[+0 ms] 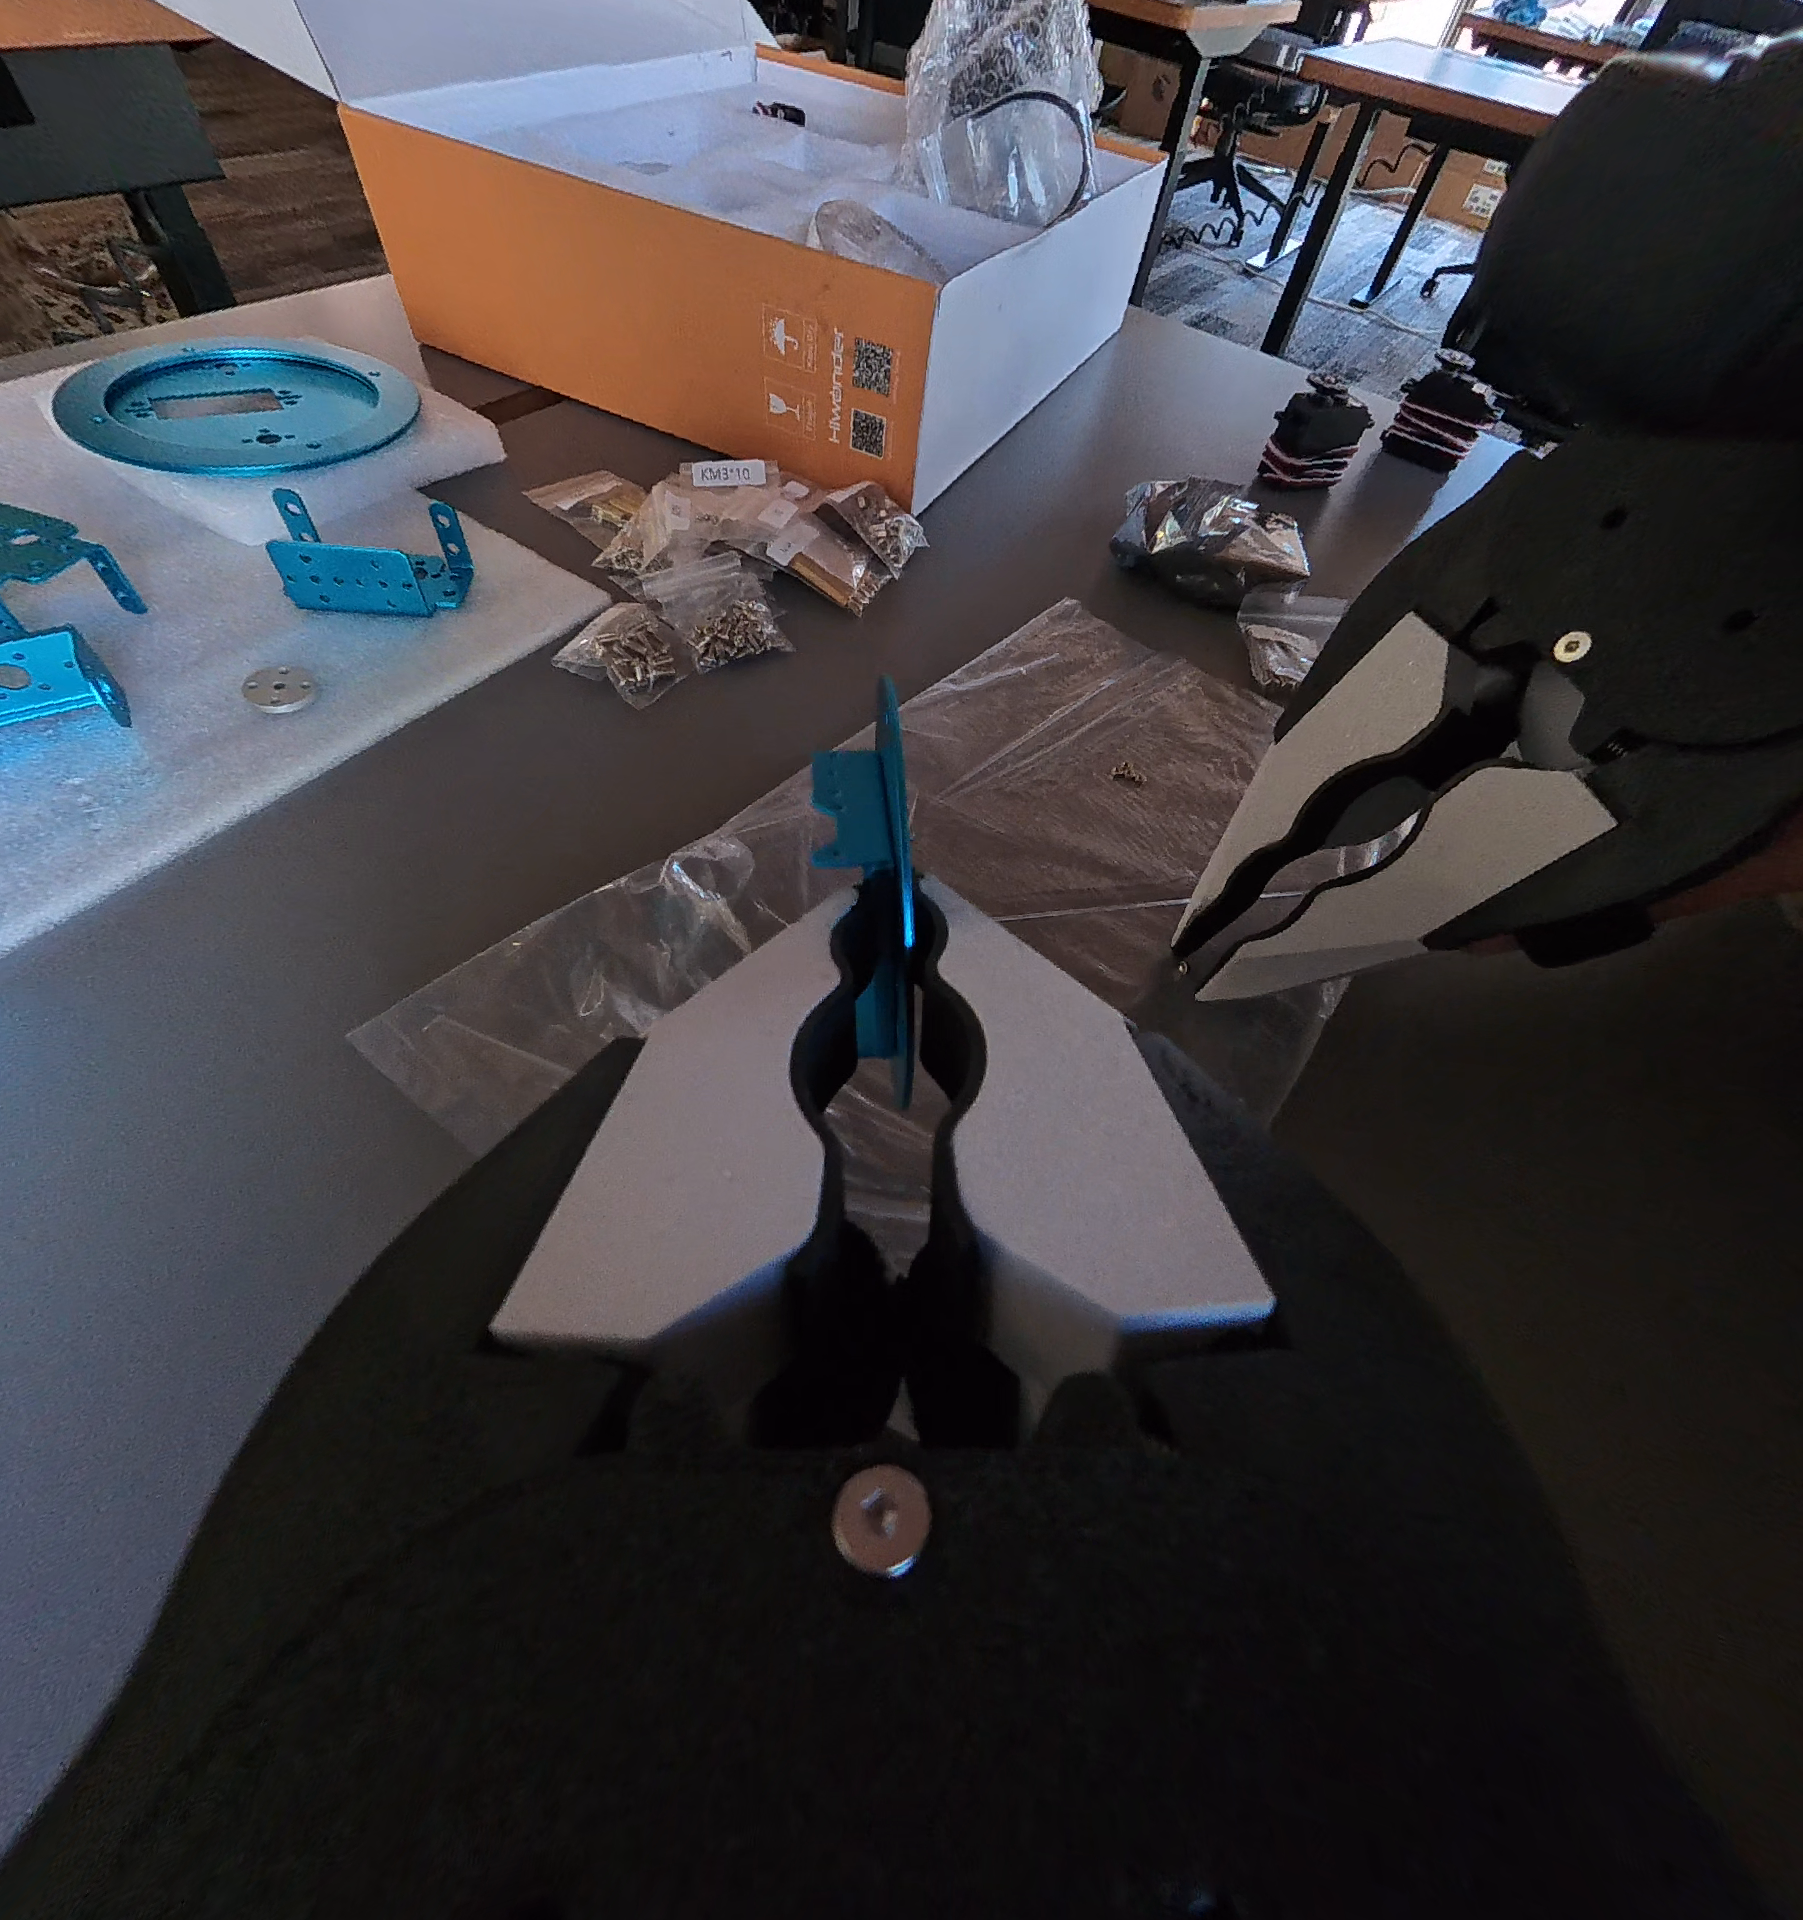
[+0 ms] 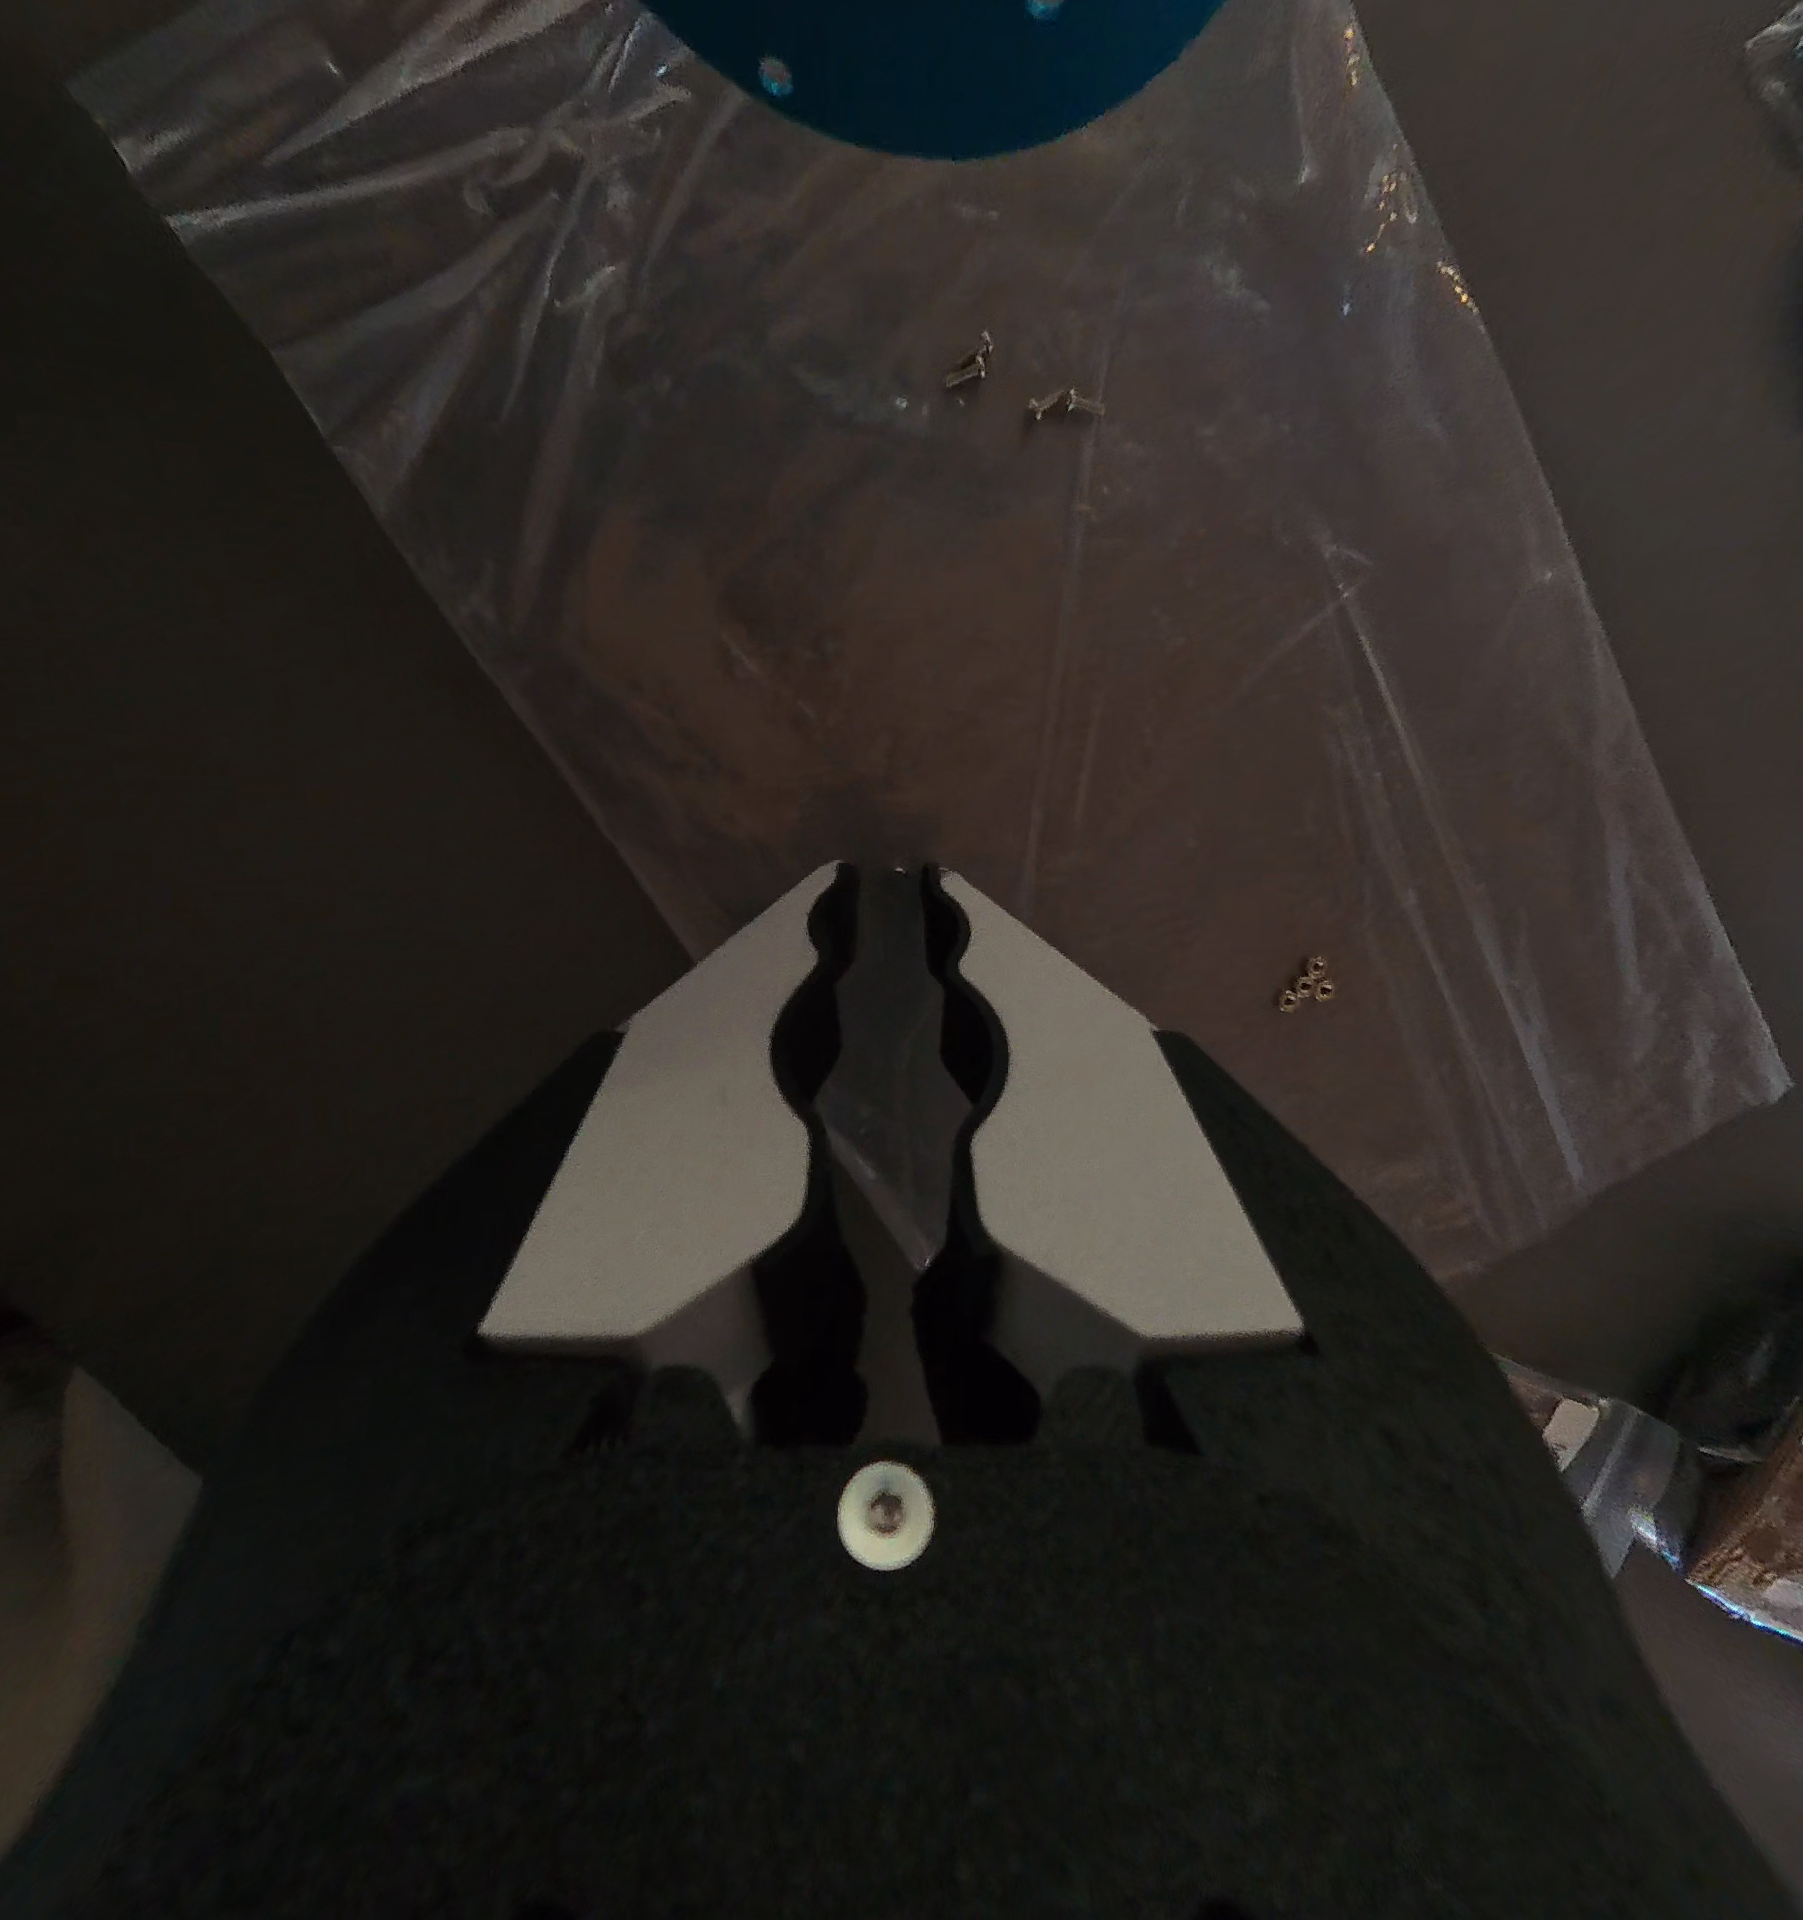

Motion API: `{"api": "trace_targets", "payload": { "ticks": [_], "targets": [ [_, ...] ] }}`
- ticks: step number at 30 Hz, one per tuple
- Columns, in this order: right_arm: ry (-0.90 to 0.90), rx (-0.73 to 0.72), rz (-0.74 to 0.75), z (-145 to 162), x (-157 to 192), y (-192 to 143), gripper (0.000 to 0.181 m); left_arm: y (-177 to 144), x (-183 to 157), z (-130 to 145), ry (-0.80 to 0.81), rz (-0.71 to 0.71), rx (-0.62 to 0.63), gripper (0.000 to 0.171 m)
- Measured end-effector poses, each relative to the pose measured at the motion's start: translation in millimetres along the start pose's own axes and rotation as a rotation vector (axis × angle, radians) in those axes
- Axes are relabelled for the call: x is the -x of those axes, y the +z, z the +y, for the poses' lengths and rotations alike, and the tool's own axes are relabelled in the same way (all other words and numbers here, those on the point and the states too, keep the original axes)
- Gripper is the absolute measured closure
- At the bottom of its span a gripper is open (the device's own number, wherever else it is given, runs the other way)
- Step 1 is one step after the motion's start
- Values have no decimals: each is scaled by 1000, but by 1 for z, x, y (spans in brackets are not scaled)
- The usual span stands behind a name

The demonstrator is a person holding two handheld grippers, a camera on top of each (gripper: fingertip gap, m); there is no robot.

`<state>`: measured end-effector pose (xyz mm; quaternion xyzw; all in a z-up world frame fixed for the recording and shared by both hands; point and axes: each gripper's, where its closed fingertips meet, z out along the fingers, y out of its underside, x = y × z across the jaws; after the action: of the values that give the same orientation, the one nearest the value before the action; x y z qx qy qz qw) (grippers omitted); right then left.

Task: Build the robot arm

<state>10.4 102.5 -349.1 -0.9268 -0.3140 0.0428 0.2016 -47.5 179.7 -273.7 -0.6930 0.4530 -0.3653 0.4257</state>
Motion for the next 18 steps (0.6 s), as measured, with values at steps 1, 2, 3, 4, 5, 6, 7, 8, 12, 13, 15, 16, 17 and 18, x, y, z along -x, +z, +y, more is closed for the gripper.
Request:
{"api": "trace_targets", "payload": {
  "ticks": [1,2,3,4,5,6,7,8,12,13,15,16,17,18],
  "targets": [
    [0,-1,-2,0,0,0,171,0,0,0,-1,3,2,169],
    [-3,-1,-3,0,0,0,171,1,-1,1,-4,6,3,169],
    [-5,-1,-1,0,-1,0,173,1,-1,1,-7,9,4,169],
    [-5,-2,-1,0,-1,0,174,1,-2,2,-10,13,5,169],
    [-5,-3,2,0,-2,0,177,2,-2,2,-14,18,6,169],
    [-9,-6,3,0,-3,1,179,2,-3,2,-19,23,6,169],
    [-10,-10,2,0,-3,1,179,2,-4,3,-25,30,7,169],
    [-11,-14,1,0,-3,1,179,2,-5,3,-29,39,9,169],
    [-37,-33,-3,-1,-2,0,179,3,-7,3,-59,63,7,169],
    [-50,-53,0,-3,-3,-1,179,2,-6,3,-66,66,7,169],
    [-98,-107,5,-9,-3,-5,179,2,-5,4,-74,65,9,169],
    [-119,-151,6,-14,-3,-8,179,2,-4,4,-77,64,8,169],
    [-137,-201,2,-20,-3,-11,179,2,-4,4,-78,64,8,169],
    [-147,-254,3,-27,-4,-14,179,3,-4,4,-76,64,10,169]
  ]
}}
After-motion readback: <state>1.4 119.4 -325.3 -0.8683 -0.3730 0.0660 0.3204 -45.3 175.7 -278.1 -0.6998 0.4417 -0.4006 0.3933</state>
